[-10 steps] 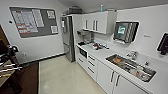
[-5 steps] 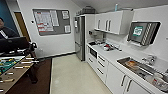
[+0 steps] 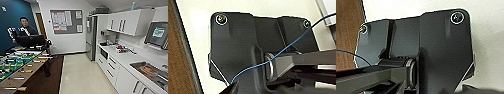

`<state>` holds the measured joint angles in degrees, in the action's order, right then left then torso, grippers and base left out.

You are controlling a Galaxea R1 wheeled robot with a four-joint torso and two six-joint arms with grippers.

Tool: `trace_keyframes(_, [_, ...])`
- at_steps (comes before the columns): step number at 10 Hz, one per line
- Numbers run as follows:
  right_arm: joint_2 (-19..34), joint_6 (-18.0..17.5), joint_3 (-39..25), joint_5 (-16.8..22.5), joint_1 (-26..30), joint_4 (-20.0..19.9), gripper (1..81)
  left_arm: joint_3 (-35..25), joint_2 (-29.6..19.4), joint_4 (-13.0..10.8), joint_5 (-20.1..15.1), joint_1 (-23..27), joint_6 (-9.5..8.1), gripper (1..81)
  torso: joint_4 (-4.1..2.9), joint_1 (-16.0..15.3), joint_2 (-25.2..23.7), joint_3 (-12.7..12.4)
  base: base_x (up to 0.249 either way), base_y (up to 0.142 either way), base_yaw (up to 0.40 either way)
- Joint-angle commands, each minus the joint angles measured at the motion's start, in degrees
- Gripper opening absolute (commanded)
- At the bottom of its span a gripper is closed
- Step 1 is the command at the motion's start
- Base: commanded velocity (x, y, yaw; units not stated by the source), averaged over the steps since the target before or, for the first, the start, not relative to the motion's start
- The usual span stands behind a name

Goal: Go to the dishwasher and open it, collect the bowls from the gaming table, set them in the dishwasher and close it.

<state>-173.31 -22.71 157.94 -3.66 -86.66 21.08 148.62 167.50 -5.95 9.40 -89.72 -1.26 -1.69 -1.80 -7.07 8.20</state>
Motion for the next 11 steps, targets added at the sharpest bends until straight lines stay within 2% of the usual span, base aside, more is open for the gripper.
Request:
trace_keyframes(1, [0.05, 0.04, -0.01, 2.43, 2.67, 0.72, 81.1, 0.80, -0.58, 0.06, -2.63, 2.14, 0.46, 81.1, 0.00, 0.00, 0.00, 0.00, 0.000, 0.000, 0.342])
trace_keyframes(11, [0.22, 0.12, -0.10, 2.43, 2.76, 0.98, 81.1, 1.24, -0.58, 0.15, -2.63, 2.22, 0.46, 81.1, 0.00, 0.00, 0.00, 0.00, 0.000, 0.000, 0.343])
